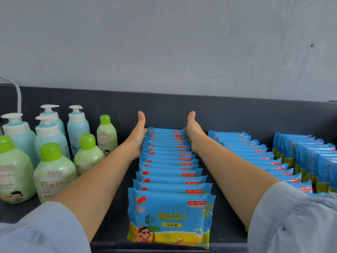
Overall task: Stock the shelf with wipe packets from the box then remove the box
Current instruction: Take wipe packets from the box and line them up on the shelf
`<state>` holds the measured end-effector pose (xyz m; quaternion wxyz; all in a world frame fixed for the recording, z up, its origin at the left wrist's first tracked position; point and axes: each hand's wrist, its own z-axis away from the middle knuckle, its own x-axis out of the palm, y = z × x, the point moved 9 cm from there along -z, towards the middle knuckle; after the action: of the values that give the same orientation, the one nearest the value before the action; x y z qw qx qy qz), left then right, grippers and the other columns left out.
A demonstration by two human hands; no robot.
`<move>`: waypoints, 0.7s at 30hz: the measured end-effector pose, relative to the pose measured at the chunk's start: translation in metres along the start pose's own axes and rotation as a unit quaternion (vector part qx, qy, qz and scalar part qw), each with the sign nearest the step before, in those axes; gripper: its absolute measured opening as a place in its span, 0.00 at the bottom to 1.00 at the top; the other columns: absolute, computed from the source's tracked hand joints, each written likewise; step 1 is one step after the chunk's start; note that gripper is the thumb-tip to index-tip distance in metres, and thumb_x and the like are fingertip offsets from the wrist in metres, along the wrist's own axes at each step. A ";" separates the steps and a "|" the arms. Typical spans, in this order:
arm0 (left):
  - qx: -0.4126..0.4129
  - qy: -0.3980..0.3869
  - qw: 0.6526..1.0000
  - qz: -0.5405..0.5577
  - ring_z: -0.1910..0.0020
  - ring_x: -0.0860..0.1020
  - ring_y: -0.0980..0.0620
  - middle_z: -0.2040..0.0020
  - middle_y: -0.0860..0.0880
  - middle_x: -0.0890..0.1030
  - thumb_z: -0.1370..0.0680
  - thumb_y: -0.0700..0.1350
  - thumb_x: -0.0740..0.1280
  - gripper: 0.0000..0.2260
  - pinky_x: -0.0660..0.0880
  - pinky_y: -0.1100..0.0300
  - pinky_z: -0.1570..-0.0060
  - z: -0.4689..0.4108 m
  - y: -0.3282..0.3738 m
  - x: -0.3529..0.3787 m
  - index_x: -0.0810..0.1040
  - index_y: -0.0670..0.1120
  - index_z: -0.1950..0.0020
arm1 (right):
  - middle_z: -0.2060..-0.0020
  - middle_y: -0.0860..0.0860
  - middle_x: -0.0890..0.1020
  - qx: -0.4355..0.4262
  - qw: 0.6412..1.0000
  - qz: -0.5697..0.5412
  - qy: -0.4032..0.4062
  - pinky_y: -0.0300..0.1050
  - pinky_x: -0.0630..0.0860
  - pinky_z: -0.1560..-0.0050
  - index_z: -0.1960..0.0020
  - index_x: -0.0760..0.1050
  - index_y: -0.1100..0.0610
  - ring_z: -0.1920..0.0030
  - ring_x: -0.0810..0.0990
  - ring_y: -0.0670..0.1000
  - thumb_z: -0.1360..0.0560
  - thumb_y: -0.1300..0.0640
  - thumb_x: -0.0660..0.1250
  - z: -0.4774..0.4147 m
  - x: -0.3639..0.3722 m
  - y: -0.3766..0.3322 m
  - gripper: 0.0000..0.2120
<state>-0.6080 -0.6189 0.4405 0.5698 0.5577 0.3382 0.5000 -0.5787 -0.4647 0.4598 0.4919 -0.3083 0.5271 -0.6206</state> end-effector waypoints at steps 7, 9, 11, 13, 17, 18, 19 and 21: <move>0.005 0.025 0.997 -0.078 0.72 0.82 0.52 0.73 0.49 0.81 0.23 0.69 0.45 0.31 0.75 0.56 0.57 0.005 0.007 0.003 0.70 0.44 0.63 | 0.62 0.52 0.75 -0.019 0.998 0.058 -0.004 0.38 0.68 0.67 0.30 0.64 0.59 0.64 0.74 0.46 0.20 0.35 0.42 0.005 -0.001 -0.007 0.34; 0.022 0.040 0.988 -0.145 0.61 0.82 0.52 0.63 0.48 0.82 0.23 0.69 0.47 0.29 0.73 0.56 0.50 0.010 0.018 0.005 0.72 0.45 0.55 | 0.51 0.53 0.77 -0.034 0.996 0.080 -0.018 0.38 0.70 0.57 0.27 0.61 0.58 0.56 0.75 0.46 0.19 0.37 0.43 0.013 0.002 -0.014 0.31; 0.041 0.047 0.971 -0.229 0.40 0.75 0.49 0.40 0.46 0.78 0.22 0.67 0.52 0.29 0.67 0.53 0.37 0.020 0.031 0.009 0.71 0.46 0.34 | 0.32 0.56 0.70 -0.073 0.992 0.096 -0.025 0.45 0.68 0.40 0.25 0.57 0.58 0.38 0.71 0.52 0.18 0.41 0.46 0.024 0.002 -0.028 0.29; 0.068 0.020 0.944 -0.322 0.30 0.66 0.48 0.29 0.47 0.69 0.21 0.63 0.56 0.29 0.58 0.50 0.29 0.032 0.042 0.013 0.65 0.46 0.27 | 0.28 0.55 0.66 -0.120 0.988 0.096 -0.033 0.48 0.65 0.36 0.24 0.57 0.58 0.32 0.67 0.54 0.17 0.46 0.51 0.036 0.000 -0.046 0.25; 0.089 -0.123 0.880 -0.451 0.32 0.69 0.59 0.36 0.59 0.74 0.26 0.63 0.60 0.25 0.59 0.56 0.28 0.074 0.050 0.037 0.73 0.53 0.32 | 0.29 0.52 0.69 -0.211 0.957 0.166 -0.112 0.50 0.64 0.30 0.28 0.65 0.55 0.31 0.67 0.51 0.20 0.53 0.59 0.068 -0.002 -0.063 0.21; 0.087 -0.164 0.857 -0.481 0.37 0.72 0.65 0.40 0.64 0.76 0.28 0.63 0.61 0.22 0.63 0.63 0.32 0.089 0.048 0.043 0.74 0.58 0.37 | 0.29 0.50 0.69 -0.237 0.937 0.212 -0.147 0.50 0.64 0.29 0.29 0.66 0.55 0.31 0.67 0.50 0.20 0.54 0.59 0.083 0.000 -0.062 0.20; 0.083 -0.198 0.828 -0.517 0.43 0.74 0.70 0.44 0.67 0.77 0.30 0.62 0.63 0.18 0.66 0.70 0.39 0.105 0.044 0.047 0.74 0.63 0.41 | 0.29 0.48 0.68 -0.260 0.911 0.261 -0.185 0.50 0.64 0.29 0.29 0.67 0.55 0.31 0.67 0.49 0.20 0.54 0.60 0.100 0.002 -0.058 0.20; 0.075 -0.244 0.762 -0.595 0.45 0.73 0.73 0.41 0.69 0.74 0.34 0.59 0.69 0.25 0.67 0.78 0.46 0.126 0.032 0.052 0.68 0.66 0.38 | 0.30 0.43 0.68 -0.278 0.858 0.353 -0.249 0.45 0.62 0.29 0.27 0.66 0.53 0.31 0.66 0.45 0.21 0.51 0.62 0.135 0.007 -0.041 0.23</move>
<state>-0.4809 -0.6111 0.4995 0.7725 0.3884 0.4880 -0.1193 -0.4713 -0.5198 0.5327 0.6870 -0.3693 0.6110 -0.1354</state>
